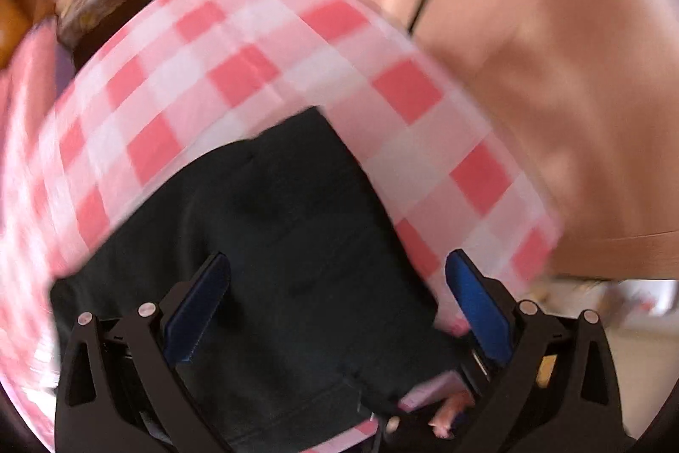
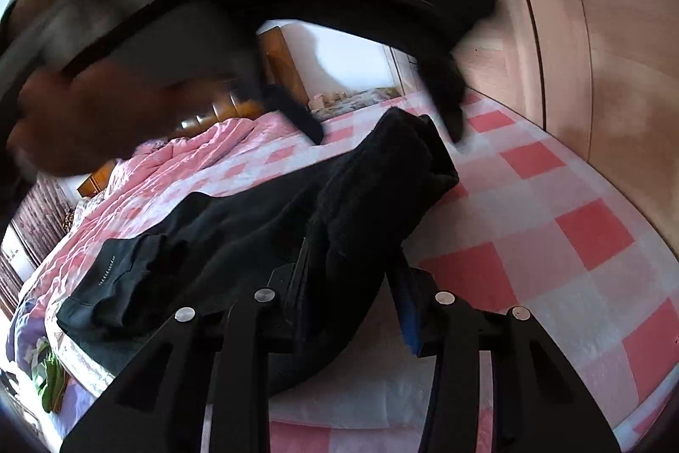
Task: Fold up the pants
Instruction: 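Lift the folded pants bundle off the bedspread with the left tool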
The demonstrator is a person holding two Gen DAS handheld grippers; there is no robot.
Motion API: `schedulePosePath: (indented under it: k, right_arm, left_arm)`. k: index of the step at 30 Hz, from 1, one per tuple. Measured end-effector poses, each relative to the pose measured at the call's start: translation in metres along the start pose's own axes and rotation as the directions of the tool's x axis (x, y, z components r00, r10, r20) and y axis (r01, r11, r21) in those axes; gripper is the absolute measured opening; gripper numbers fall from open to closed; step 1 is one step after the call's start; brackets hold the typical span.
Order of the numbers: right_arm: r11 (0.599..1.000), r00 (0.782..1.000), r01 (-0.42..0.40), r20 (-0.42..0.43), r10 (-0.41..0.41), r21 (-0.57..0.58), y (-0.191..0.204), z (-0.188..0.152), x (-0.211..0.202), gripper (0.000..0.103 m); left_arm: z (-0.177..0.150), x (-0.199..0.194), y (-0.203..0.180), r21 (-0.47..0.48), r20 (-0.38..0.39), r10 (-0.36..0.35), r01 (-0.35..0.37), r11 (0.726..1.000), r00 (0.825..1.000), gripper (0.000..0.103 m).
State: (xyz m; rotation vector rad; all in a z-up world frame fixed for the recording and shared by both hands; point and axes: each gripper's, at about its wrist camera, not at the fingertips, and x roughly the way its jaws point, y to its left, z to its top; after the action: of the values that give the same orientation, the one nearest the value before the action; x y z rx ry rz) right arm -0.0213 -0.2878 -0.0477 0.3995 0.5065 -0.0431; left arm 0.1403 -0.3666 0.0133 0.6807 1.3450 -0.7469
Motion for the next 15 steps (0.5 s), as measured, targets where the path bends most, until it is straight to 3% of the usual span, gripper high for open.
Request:
schedulePosePath:
  k: [1, 3, 6, 7, 8, 9, 10, 11, 12, 14, 15]
  right_arm:
    - [1.0, 1.0, 0.0, 0.0, 0.0, 0.001, 0.001, -0.002, 0.001, 0.043]
    - [1.0, 1.0, -0.004, -0.001, 0.004, 0.003, -0.002, -0.003, 0.002, 0.043]
    - [1.0, 1.0, -0.015, -0.002, 0.015, 0.014, -0.006, -0.003, 0.0, 0.044]
    - [1.0, 1.0, -0.018, -0.004, 0.018, 0.018, -0.008, -0.003, 0.0, 0.044]
    - [1.0, 1.0, -0.02, -0.009, 0.02, 0.019, -0.004, -0.003, -0.002, 0.046]
    - [1.0, 1.0, -0.021, -0.014, 0.021, 0.02, -0.005, -0.002, -0.002, 0.047]
    - [0.999, 1.0, -0.026, -0.017, 0.026, 0.023, -0.006, -0.002, -0.002, 0.048]
    - [0.999, 0.999, -0.033, -0.017, 0.034, 0.026, -0.006, -0.002, -0.004, 0.049]
    - [0.999, 0.999, -0.041, -0.022, 0.041, 0.033, -0.008, -0.003, -0.005, 0.062]
    - [0.994, 0.996, -0.084, -0.022, 0.086, 0.072, -0.013, -0.004, -0.01, 0.099]
    - [0.992, 0.996, -0.092, -0.01, 0.094, 0.088, -0.015, -0.007, -0.013, 0.099]
  left_arm:
    - [0.005, 0.01, -0.01, 0.029, -0.037, 0.044, -0.043, 0.999, 0.998, 0.101]
    - [0.012, 0.036, -0.031, 0.14, -0.107, 0.194, -0.178, 0.974, 0.975, 0.101]
    - [0.017, 0.07, -0.037, 0.22, -0.173, 0.415, -0.376, 0.9, 0.893, 0.099]
    - [0.017, 0.079, -0.034, 0.244, -0.189, 0.461, -0.413, 0.878, 0.867, 0.094]
    - [0.018, 0.081, -0.032, 0.244, -0.201, 0.467, -0.418, 0.875, 0.861, 0.078]
    - [0.018, 0.081, -0.028, 0.234, -0.214, 0.455, -0.407, 0.883, 0.865, 0.056]
    - [0.017, 0.078, -0.026, 0.231, -0.212, 0.44, -0.393, 0.89, 0.873, 0.047]
    - [0.012, 0.072, -0.026, 0.242, -0.196, 0.415, -0.366, 0.899, 0.889, 0.031]
    - [0.009, 0.066, -0.024, 0.24, -0.186, 0.406, -0.359, 0.902, 0.895, 0.025]
    - [0.006, 0.054, -0.016, 0.201, -0.161, 0.378, -0.344, 0.917, 0.912, 0.022]
    - [0.005, 0.045, -0.009, 0.162, -0.143, 0.349, -0.327, 0.931, 0.926, 0.021]
